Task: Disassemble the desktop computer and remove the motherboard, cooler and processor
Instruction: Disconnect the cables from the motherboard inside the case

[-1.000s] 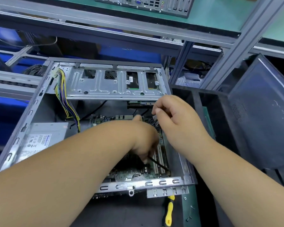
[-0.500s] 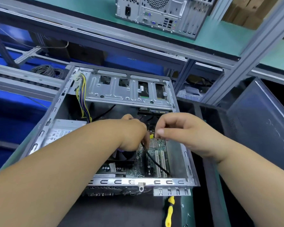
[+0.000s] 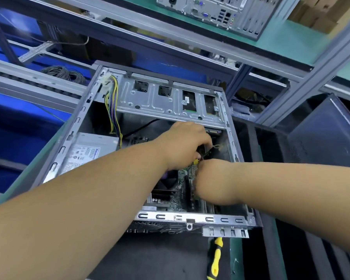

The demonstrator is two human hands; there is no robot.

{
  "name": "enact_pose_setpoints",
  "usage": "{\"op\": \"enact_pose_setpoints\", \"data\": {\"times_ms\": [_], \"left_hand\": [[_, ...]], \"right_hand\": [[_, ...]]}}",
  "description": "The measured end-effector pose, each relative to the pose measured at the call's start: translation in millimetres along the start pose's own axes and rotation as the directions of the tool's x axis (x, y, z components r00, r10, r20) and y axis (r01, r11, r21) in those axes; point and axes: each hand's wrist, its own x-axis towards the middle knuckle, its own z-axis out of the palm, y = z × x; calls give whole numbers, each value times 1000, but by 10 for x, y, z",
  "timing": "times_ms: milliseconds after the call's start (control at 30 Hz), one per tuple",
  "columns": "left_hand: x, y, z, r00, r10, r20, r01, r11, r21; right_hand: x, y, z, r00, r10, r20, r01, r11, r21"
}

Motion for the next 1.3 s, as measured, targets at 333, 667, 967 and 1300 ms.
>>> {"op": "enact_pose_setpoints", "data": {"times_ms": [333, 667, 967, 1300], "left_hand": [[-115, -111, -122, 968, -130, 214, 151, 985, -86], [-100, -124, -120, 922, -228, 311, 236, 972, 15], [-71, -180, -71, 901, -268, 342, 280, 960, 16], [-52, -207, -66, 858, -312, 409, 325, 945, 40]], "right_hand": [[271, -63, -70, 963, 30, 267, -1, 994, -111], [320, -43, 55, 955, 22, 296, -36, 999, 40], [389, -84, 73, 950, -51, 307, 42, 998, 38], [425, -27, 137, 946, -49, 320, 6, 991, 132]]}}
